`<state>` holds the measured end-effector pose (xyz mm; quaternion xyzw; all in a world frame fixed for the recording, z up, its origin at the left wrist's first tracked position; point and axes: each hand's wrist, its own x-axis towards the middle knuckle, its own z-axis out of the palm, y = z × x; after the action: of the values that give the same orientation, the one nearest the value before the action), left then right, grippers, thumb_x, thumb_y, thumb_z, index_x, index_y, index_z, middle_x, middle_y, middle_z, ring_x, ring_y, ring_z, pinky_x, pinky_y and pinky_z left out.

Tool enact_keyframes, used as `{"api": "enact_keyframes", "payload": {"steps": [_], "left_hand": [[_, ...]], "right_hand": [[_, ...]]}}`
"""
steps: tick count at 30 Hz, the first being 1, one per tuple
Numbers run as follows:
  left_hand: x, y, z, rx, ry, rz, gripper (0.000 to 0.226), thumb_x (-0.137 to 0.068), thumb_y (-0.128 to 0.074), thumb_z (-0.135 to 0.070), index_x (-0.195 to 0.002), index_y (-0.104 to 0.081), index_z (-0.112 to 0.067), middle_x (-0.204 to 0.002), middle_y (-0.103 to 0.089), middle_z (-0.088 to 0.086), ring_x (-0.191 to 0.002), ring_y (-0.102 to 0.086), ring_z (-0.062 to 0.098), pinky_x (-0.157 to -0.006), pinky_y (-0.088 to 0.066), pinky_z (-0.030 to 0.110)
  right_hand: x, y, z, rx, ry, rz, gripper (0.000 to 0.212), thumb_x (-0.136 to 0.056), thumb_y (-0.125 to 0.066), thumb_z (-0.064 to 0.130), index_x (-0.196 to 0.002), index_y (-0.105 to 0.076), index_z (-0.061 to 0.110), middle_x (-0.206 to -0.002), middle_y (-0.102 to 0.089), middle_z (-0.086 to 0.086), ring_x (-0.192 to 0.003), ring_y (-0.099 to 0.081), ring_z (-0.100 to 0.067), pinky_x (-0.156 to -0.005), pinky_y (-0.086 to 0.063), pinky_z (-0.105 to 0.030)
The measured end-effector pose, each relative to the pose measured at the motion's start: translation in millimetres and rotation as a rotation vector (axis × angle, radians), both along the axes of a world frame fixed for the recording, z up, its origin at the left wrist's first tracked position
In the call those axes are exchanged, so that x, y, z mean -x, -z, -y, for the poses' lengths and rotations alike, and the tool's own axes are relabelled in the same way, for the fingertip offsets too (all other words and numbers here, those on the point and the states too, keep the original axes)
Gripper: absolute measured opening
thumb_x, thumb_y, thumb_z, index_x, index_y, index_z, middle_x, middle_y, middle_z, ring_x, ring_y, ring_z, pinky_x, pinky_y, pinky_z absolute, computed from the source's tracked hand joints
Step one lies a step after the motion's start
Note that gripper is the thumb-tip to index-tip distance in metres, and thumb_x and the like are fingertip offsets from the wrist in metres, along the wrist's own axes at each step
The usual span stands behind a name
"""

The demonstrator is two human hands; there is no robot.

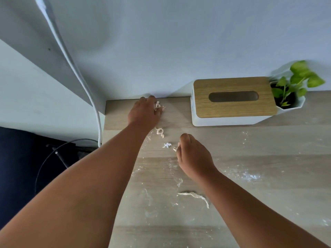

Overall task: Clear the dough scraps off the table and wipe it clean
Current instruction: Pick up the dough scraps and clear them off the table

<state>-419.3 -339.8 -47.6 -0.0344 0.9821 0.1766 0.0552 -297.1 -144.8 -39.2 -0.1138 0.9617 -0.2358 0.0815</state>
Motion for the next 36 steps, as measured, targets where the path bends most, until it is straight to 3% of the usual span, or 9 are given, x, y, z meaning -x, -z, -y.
{"api": "enact_keyframes", "payload": {"steps": [5,8,14,17,21,24,27,32,36], "left_hand": [[0,-1,-8,0.013,0.04,0.009,0.026,-0.104,-0.047,-0.029,-0.116,-0.054,-0.007,-0.118,-0.058,0.019,-0.115,-0.054,0.038,-0.088,-0.048,0.046],[-9,-6,-11,-0.035,0.038,-0.046,0.023,-0.104,-0.045,-0.017,-0.111,-0.05,0.004,-0.11,-0.06,0.027,-0.104,-0.058,0.044,-0.086,-0.042,0.048],[-34,-22,1,-0.173,0.084,-0.028,0.021,-0.094,-0.05,-0.001,-0.114,-0.054,0.003,-0.104,-0.061,0.024,-0.093,-0.059,0.038,-0.079,-0.044,0.039],[-50,-24,5,-0.128,0.128,0.044,0.02,-0.093,-0.05,-0.005,-0.11,-0.06,-0.005,-0.105,-0.059,0.018,-0.096,-0.058,0.036,-0.082,-0.047,0.04],[-76,-15,1,-0.029,0.2,0.045,0.019,-0.098,-0.051,-0.014,-0.111,-0.058,-0.003,-0.113,-0.055,0.021,-0.106,-0.052,0.039,-0.099,-0.042,0.046],[-91,-8,-3,0.107,0.284,0.043,0.044,-0.101,-0.05,-0.043,-0.121,-0.055,-0.005,-0.123,-0.053,0.018,-0.115,-0.049,0.036,-0.107,-0.038,0.045],[-105,-6,-8,0.08,0.3,0.043,0.063,-0.091,-0.061,-0.061,-0.127,-0.055,-0.009,-0.127,-0.051,0.016,-0.119,-0.047,0.035,-0.105,-0.044,0.047],[-117,-6,-18,0.111,0.37,0.015,0.042,-0.098,-0.06,-0.043,-0.12,-0.058,-0.007,-0.123,-0.053,0.016,-0.114,-0.049,0.035,-0.097,-0.047,0.046],[-126,-8,-22,0.134,0.442,0.037,0.025,-0.105,-0.044,-0.024,-0.116,-0.056,-0.005,-0.119,-0.053,0.018,-0.109,-0.05,0.037,-0.093,-0.049,0.049]], "right_hand": [[-18,0,-10,0.062,0.043,0.003,0.009,-0.097,-0.053,0.013,-0.104,-0.054,0.007,-0.099,-0.059,-0.008,-0.078,-0.061,-0.032,-0.061,-0.045,-0.036],[-28,-1,-19,0.089,0.06,-0.022,0.011,-0.092,-0.057,0.003,-0.102,-0.056,0.003,-0.093,-0.06,-0.011,-0.072,-0.06,-0.035,-0.057,-0.041,-0.034],[-43,-2,-39,0.125,0.093,-0.022,0.023,-0.092,-0.053,-0.001,-0.115,-0.057,0.002,-0.101,-0.062,-0.013,-0.083,-0.063,-0.032,-0.07,-0.056,-0.046],[-51,-4,-48,0.124,0.092,-0.02,0.02,-0.091,-0.055,-0.001,-0.111,-0.06,0.003,-0.099,-0.062,-0.011,-0.082,-0.063,-0.032,-0.069,-0.055,-0.046],[-67,-8,-55,0.08,0.084,-0.017,0.013,-0.088,-0.055,0.004,-0.1,-0.058,0.009,-0.093,-0.058,-0.006,-0.074,-0.058,-0.029,-0.061,-0.048,-0.037],[-80,-13,-59,0.069,0.084,-0.035,0.008,-0.09,-0.056,0.017,-0.096,-0.054,0.015,-0.094,-0.056,0.0,-0.076,-0.056,-0.024,-0.059,-0.044,-0.032],[-95,-16,-66,-0.003,0.03,-0.059,0.024,-0.093,-0.062,0.033,-0.104,-0.056,0.013,-0.101,-0.057,-0.001,-0.082,-0.058,-0.022,-0.059,-0.046,-0.03],[-118,-16,-71,-0.141,-0.101,-0.033,0.047,-0.087,-0.07,0.052,-0.11,-0.062,0.012,-0.101,-0.059,-0.004,-0.086,-0.06,-0.025,-0.06,-0.053,-0.036],[-132,-7,-66,-0.217,-0.137,0.005,0.04,-0.082,-0.078,0.047,-0.102,-0.066,0.014,-0.102,-0.063,-0.005,-0.082,-0.064,-0.025,-0.057,-0.055,-0.034]]}}
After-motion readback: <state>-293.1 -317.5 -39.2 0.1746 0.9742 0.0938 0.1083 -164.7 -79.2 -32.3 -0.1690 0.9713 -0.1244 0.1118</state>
